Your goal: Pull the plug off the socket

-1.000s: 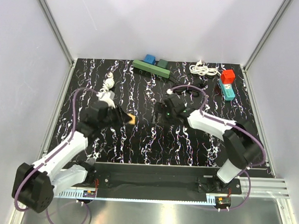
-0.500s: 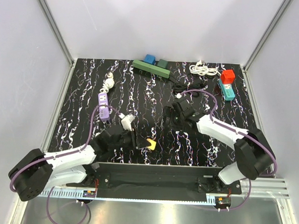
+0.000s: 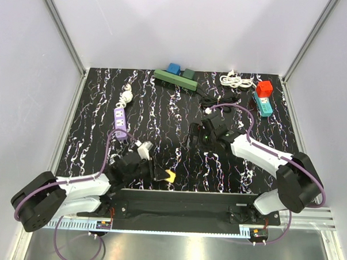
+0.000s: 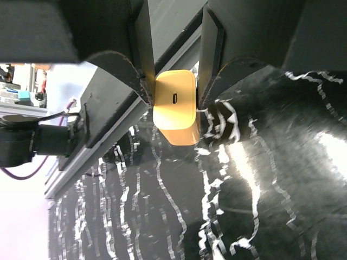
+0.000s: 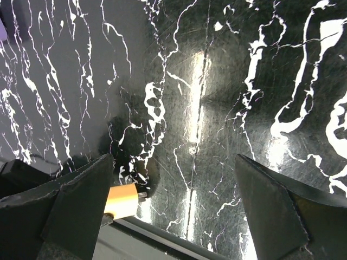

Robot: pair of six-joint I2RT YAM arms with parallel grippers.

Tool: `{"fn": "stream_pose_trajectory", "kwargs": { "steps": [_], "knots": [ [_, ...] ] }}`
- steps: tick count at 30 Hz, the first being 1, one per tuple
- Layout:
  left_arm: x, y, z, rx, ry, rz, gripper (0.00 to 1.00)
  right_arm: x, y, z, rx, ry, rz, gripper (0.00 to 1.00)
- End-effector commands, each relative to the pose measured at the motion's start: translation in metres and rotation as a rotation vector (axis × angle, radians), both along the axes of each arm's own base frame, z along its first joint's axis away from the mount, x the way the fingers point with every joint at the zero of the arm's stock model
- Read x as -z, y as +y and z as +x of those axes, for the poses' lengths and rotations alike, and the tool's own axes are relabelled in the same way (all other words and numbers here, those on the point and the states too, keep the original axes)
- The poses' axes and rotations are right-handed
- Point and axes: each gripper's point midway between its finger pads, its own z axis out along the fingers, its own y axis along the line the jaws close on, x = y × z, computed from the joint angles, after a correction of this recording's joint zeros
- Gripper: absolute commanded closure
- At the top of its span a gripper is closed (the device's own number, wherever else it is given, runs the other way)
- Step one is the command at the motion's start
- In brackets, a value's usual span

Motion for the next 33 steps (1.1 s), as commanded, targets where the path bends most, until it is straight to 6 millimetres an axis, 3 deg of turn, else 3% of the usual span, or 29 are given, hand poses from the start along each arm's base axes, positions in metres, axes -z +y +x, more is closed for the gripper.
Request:
{"fn": "stream_pose_trajectory", "kwargs": {
  "steps": [1,6,15,18,19,24,27,31,32,33],
  "knots": [
    [-0.010,0.001,0.009,-0.023,-0.076,-0.009,0.99,-0.014,0.006,-0.002,-0.022,-0.021,0.044,0.00],
    [0.002,0.015,0.014,-0.070,-0.077,0.090,0.94,-0.020,-0.001,-0.006,-0.019,-0.050,0.045,0.00],
    [0.001,0.028,0.019,-0.132,-0.086,0.125,0.83,-0.030,0.005,-0.002,-0.042,-0.074,0.067,0.00],
    [0.002,0.029,0.018,-0.134,-0.075,0.131,0.74,-0.032,0.007,-0.001,-0.046,-0.078,0.074,0.00],
    [0.003,0.029,0.017,-0.132,-0.071,0.135,0.64,-0.033,0.007,-0.002,-0.046,-0.078,0.076,0.00],
    [0.007,0.041,0.015,-0.142,-0.067,0.207,0.39,-0.029,0.004,-0.003,-0.049,-0.088,0.069,0.00],
    [-0.003,0.045,0.020,-0.166,-0.083,0.225,0.32,-0.026,0.006,-0.003,-0.078,-0.090,0.056,0.00],
    [-0.041,0.043,0.023,-0.170,-0.141,0.171,0.27,-0.033,0.012,-0.002,-0.110,-0.099,0.077,0.00],
    [-0.043,0.050,0.023,-0.193,-0.142,0.196,0.26,-0.038,0.015,-0.001,-0.110,-0.104,0.091,0.00],
    [-0.057,0.052,0.024,-0.203,-0.176,0.170,0.24,-0.040,0.017,0.000,-0.112,-0.102,0.100,0.00]
  ]
}}
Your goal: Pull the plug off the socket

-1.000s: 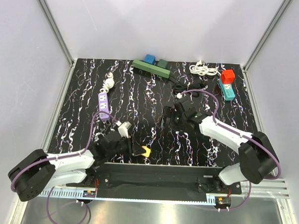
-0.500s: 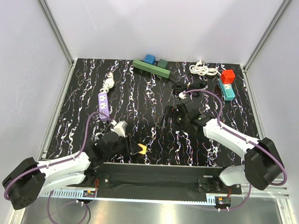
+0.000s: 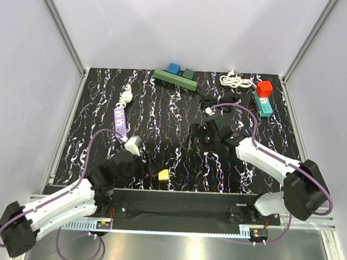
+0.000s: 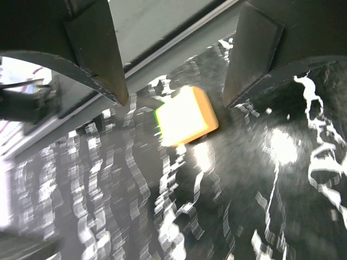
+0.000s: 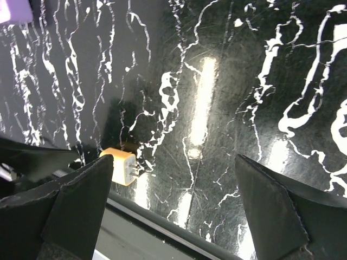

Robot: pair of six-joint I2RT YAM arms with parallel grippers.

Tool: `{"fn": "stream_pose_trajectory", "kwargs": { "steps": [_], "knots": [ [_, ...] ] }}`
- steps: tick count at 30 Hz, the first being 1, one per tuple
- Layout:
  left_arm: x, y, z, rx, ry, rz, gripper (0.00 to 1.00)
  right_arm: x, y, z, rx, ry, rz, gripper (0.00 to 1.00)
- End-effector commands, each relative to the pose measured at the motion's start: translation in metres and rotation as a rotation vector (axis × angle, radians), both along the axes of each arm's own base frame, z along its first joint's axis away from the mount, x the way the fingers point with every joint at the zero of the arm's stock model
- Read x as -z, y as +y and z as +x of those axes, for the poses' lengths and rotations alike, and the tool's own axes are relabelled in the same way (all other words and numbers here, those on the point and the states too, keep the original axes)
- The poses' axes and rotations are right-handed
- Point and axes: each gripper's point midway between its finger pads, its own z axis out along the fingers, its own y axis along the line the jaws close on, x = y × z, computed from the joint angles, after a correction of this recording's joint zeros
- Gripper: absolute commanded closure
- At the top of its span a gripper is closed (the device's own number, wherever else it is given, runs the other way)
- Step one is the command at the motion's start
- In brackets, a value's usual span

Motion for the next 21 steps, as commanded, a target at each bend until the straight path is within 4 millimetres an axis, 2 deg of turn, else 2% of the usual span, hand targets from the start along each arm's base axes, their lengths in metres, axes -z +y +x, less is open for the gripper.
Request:
{"fn": "stream_pose_trajectory", "kwargs": {
  "steps": [1,2,4,7,10,11,12,13,14,15,16,18,19,20,21],
  "knots": [
    [-0.051,0.008,0.013,-0.047,-0.118,-0.017,0.23,-0.025,0.019,0.009,-0.052,-0.051,0.076,0.00],
    [-0.054,0.013,0.010,-0.054,-0.115,-0.005,0.23,-0.027,0.021,0.009,-0.052,-0.049,0.089,0.00],
    [-0.081,0.015,0.011,-0.065,-0.165,-0.045,0.23,-0.030,0.025,0.009,-0.058,-0.043,0.109,0.00],
    [-0.108,0.016,0.010,-0.065,-0.214,-0.096,0.24,-0.037,0.032,0.009,-0.064,-0.040,0.146,0.01],
    [-0.122,0.017,0.015,-0.076,-0.242,-0.095,0.22,-0.043,0.037,0.014,-0.062,-0.042,0.165,0.00],
    [-0.136,0.017,0.017,-0.079,-0.267,-0.094,0.18,-0.050,0.040,0.020,-0.057,-0.061,0.171,0.00],
    [-0.137,0.018,0.022,-0.074,-0.274,-0.043,0.16,-0.049,0.042,0.026,-0.051,-0.063,0.164,0.00],
    [-0.166,0.021,0.028,-0.101,-0.315,-0.049,0.16,-0.052,0.042,0.033,-0.038,-0.080,0.156,0.00],
    [-0.164,0.022,0.032,-0.102,-0.292,0.007,0.15,-0.064,0.045,0.043,-0.033,-0.109,0.166,0.00],
    [-0.175,0.022,0.036,-0.095,-0.320,0.028,0.14,-0.061,0.047,0.051,-0.026,-0.100,0.161,0.00],
    [-0.203,0.022,0.042,-0.112,-0.365,0.009,0.13,-0.065,0.047,0.058,-0.020,-0.100,0.173,0.00],
    [-0.218,0.021,0.053,-0.128,-0.394,0.033,0.03,-0.076,0.046,0.082,0.024,-0.111,0.198,0.00],
    [-0.238,0.023,0.059,-0.155,-0.430,0.021,0.01,-0.080,0.045,0.090,0.038,-0.119,0.202,0.00],
    [-0.243,0.021,0.069,-0.173,-0.444,0.032,0.01,-0.093,0.045,0.102,0.050,-0.149,0.216,0.00],
    [-0.250,0.022,0.076,-0.178,-0.471,0.045,0.01,-0.090,0.038,0.118,0.079,-0.153,0.210,0.00]
  ]
}}
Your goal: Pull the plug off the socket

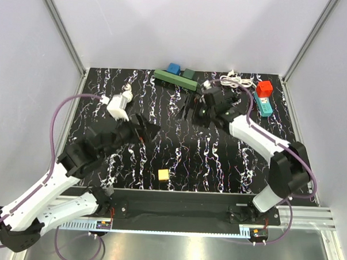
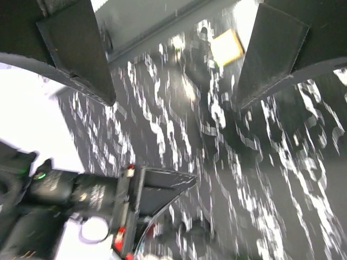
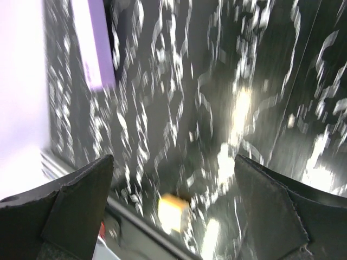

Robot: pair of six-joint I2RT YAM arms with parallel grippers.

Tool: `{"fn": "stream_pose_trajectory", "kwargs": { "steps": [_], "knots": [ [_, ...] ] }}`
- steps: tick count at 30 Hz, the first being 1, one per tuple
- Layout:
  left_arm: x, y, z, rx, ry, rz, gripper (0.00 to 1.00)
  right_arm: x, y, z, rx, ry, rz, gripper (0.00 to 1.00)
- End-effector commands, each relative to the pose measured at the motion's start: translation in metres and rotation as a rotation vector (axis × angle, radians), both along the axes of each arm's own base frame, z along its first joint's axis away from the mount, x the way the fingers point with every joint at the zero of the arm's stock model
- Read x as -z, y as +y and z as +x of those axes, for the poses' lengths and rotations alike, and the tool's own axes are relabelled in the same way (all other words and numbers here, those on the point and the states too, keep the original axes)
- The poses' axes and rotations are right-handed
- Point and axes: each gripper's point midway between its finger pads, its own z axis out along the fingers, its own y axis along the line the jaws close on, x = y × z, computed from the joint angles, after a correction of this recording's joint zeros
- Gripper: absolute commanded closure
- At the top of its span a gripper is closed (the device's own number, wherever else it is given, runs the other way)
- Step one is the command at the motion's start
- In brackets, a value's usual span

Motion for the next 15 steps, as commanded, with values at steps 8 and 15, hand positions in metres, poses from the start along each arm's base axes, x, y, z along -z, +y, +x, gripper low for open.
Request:
{"fn": "stream_pose_trajectory", "kwargs": {
  "steps": [8,15],
  "knots": [
    [-0.052,0.004,0.093,-0.113,-0.205,-0.059,0.01,-0.049,-0.022,0.149,0.212,-0.229,0.048,0.00],
    [-0.043,0.007,0.160,-0.143,-0.202,-0.078,0.01,-0.036,-0.048,0.226,0.261,-0.212,0.171,0.00]
  ]
}}
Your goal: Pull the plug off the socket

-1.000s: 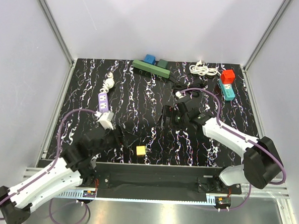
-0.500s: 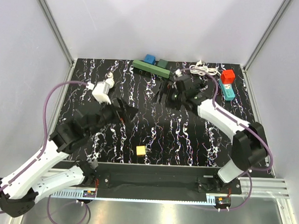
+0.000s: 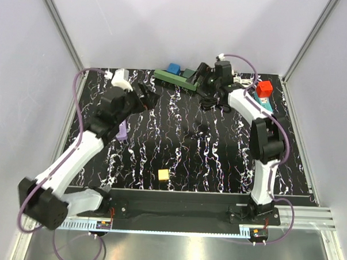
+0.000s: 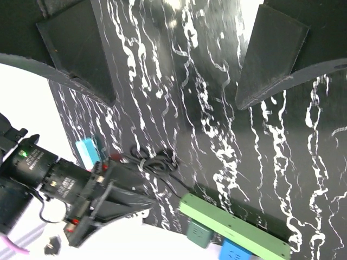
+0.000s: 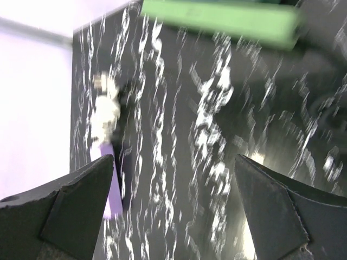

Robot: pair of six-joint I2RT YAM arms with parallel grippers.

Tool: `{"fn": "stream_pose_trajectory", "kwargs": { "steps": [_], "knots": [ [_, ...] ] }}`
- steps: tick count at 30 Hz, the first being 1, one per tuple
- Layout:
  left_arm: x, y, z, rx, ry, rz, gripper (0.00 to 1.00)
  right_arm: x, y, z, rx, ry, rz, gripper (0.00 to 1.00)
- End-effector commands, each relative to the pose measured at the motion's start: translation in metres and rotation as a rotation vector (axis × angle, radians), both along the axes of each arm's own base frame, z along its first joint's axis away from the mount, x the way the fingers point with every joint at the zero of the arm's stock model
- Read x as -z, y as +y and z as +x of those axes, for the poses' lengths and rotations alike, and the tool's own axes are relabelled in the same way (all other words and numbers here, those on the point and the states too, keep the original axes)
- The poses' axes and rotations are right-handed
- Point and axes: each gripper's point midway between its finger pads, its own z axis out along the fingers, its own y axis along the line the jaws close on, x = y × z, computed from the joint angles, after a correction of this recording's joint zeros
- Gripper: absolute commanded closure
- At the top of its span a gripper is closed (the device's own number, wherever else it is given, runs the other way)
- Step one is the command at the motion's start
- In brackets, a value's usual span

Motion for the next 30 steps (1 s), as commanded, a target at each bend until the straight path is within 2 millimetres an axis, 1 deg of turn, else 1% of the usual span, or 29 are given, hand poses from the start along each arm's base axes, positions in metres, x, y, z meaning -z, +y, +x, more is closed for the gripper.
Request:
{"fn": "stream_pose_trajectory", "kwargs": {
  "steps": [1,2,3,4,5,6,7,8,9,10,11,12,13,14,15,16,18,19,20,21,22,23,24,25,26,27,28,29,30],
  "knots": [
    [-0.045,-0.011,0.034,0.041,-0.165,-0.074,0.01,-0.013,-0.013,0.038,-0.005,-0.056,0.096,0.00],
    [-0.030,-0.014,0.050,0.034,-0.140,-0.071,0.01,-0.007,-0.014,0.048,-0.011,-0.066,0.109,0.00],
    [-0.026,-0.017,0.058,0.037,-0.142,-0.079,0.01,-0.003,-0.013,0.051,-0.026,-0.070,0.115,0.00],
    [-0.032,-0.021,0.069,0.036,-0.184,-0.100,0.01,0.004,-0.011,0.050,-0.055,-0.064,0.110,0.00],
    [-0.012,-0.027,0.083,0.033,-0.158,-0.094,0.01,0.006,-0.011,0.053,-0.061,-0.070,0.106,0.00],
    [-0.007,-0.030,0.092,0.023,-0.163,-0.106,0.01,0.014,-0.008,0.058,-0.072,-0.084,0.105,0.00],
    [-0.001,-0.033,0.100,0.019,-0.170,-0.115,0.01,0.018,-0.006,0.059,-0.088,-0.077,0.109,0.00],
    [0.012,-0.040,0.117,0.020,-0.178,-0.123,0.01,0.030,-0.005,0.062,-0.100,-0.058,0.114,0.00],
    [0.020,-0.043,0.126,0.016,-0.165,-0.123,0.01,0.034,-0.008,0.064,-0.103,-0.048,0.121,0.00],
    [0.028,-0.050,0.144,0.017,-0.143,-0.113,0.01,0.034,-0.007,0.065,-0.122,-0.046,0.133,0.00],
    [0.028,-0.055,0.153,0.028,-0.140,-0.107,0.01,0.044,-0.011,0.067,-0.123,-0.022,0.135,0.00],
    [0.029,-0.061,0.160,0.043,-0.141,-0.090,0.01,0.049,-0.014,0.066,-0.125,0.007,0.138,0.00],
    [0.014,-0.066,0.169,0.054,-0.172,-0.097,0.01,0.048,-0.024,0.068,-0.130,0.012,0.149,0.00],
    [0.023,-0.070,0.178,0.059,-0.171,-0.095,0.01,0.049,-0.031,0.069,-0.124,0.021,0.144,0.00],
    [0.019,-0.072,0.184,0.055,-0.186,-0.107,0.01,0.051,-0.037,0.069,-0.113,0.026,0.134,0.00],
    [0.028,-0.072,0.191,0.055,-0.180,-0.105,0.01,0.057,-0.048,0.070,-0.101,0.032,0.116,0.00],
    [0.037,-0.072,0.194,0.069,-0.174,-0.097,0.01,0.058,-0.059,0.067,-0.080,0.041,0.081,0.00],
    [0.040,-0.068,0.196,0.064,-0.179,-0.096,0.01,0.063,-0.062,0.064,-0.080,0.041,0.049,0.00],
    [0.046,-0.065,0.195,0.063,-0.177,-0.090,0.01,0.062,-0.066,0.062,-0.072,0.046,0.032,0.00],
    [0.060,-0.062,0.191,0.063,-0.156,-0.078,0.01,0.064,-0.070,0.062,-0.063,0.046,0.015,0.01],
    [0.061,-0.062,0.189,0.071,-0.166,-0.072,0.01,0.062,-0.069,0.063,-0.071,0.029,-0.004,0.00],
    [0.067,-0.063,0.187,0.082,-0.161,-0.051,0.01,0.067,-0.070,0.062,-0.075,0.047,-0.018,0.00],
    [0.075,-0.065,0.185,0.108,-0.159,-0.014,0.02,0.067,-0.071,0.064,-0.076,0.050,-0.029,0.00],
    [0.089,-0.065,0.183,0.114,-0.119,0.013,0.04,0.063,-0.071,0.072,-0.084,0.032,-0.048,0.00],
    [0.097,-0.063,0.183,0.115,-0.104,0.033,0.04,0.069,-0.073,0.068,-0.086,0.080,-0.064,0.00],
    [0.104,-0.061,0.182,0.112,-0.088,0.047,0.04,0.069,-0.074,0.071,-0.084,0.081,-0.072,0.00],
    [0.108,-0.059,0.182,0.117,-0.076,0.053,0.04,0.060,-0.073,0.076,-0.085,0.063,-0.069,0.00],
    [0.110,-0.059,0.181,0.131,-0.082,0.066,0.05,0.068,-0.071,0.077,-0.087,0.081,-0.063,0.01],
    [0.112,-0.062,0.177,0.162,-0.086,0.071,0.06,0.066,-0.066,0.077,-0.109,0.078,-0.046,0.02]
  ]
}}
